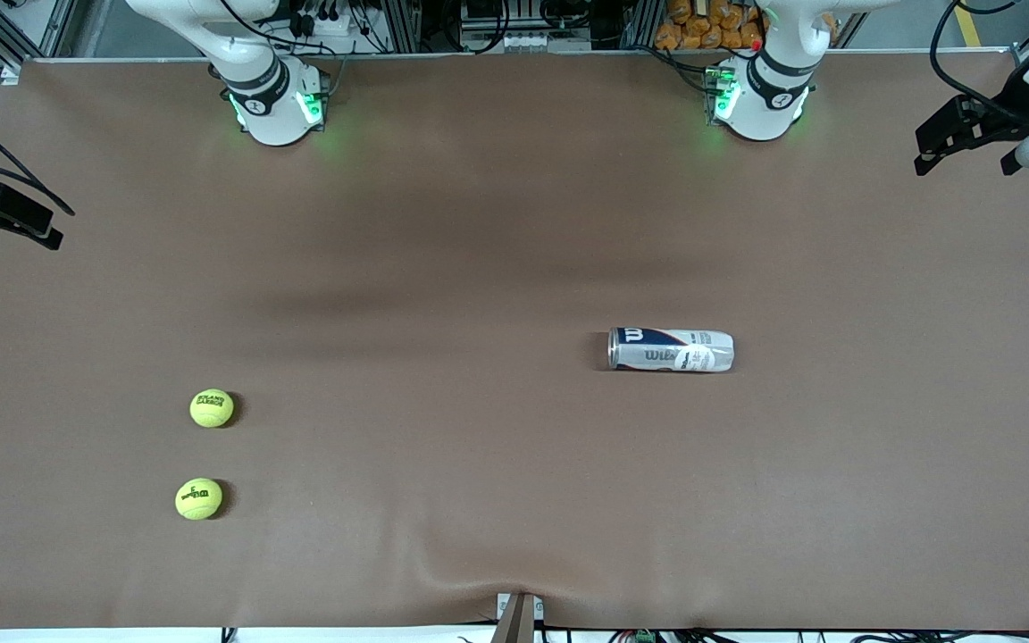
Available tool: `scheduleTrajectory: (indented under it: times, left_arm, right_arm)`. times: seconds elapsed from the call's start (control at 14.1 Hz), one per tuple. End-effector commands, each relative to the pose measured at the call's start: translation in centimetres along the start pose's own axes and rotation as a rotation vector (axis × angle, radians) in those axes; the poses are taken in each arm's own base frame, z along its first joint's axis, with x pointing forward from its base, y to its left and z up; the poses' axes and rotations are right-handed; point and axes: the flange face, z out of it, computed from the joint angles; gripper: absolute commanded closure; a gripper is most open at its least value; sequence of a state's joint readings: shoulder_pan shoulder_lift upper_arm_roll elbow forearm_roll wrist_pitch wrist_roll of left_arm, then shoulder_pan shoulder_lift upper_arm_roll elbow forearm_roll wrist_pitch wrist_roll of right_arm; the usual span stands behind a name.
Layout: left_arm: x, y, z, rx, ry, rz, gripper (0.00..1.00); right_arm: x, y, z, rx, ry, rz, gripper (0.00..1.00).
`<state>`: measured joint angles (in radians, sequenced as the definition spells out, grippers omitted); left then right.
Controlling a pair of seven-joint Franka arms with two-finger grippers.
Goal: Insert tennis ball vertically with right arm
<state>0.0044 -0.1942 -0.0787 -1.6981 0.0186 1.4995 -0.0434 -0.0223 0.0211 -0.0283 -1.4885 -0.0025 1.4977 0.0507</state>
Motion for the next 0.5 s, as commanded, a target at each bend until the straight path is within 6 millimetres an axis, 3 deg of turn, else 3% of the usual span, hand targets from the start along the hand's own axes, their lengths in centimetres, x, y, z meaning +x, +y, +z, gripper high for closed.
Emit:
scheduleTrajectory:
  times: [0.0, 0.42]
  left_arm:
    - [0.3, -0.1, -0.2, -0.016, 0.008, -0.031, 0.0]
    - [2.2, -0.5, 0.3, -0.021, 0.0, -0.043, 0.0]
  right_arm:
    - [-0.5, -0.1, -0.5, -0.017, 0.004, -0.003, 0.0]
    - [-0.5, -0.1, -0.5, -0.017, 0.004, -0.002, 0.0]
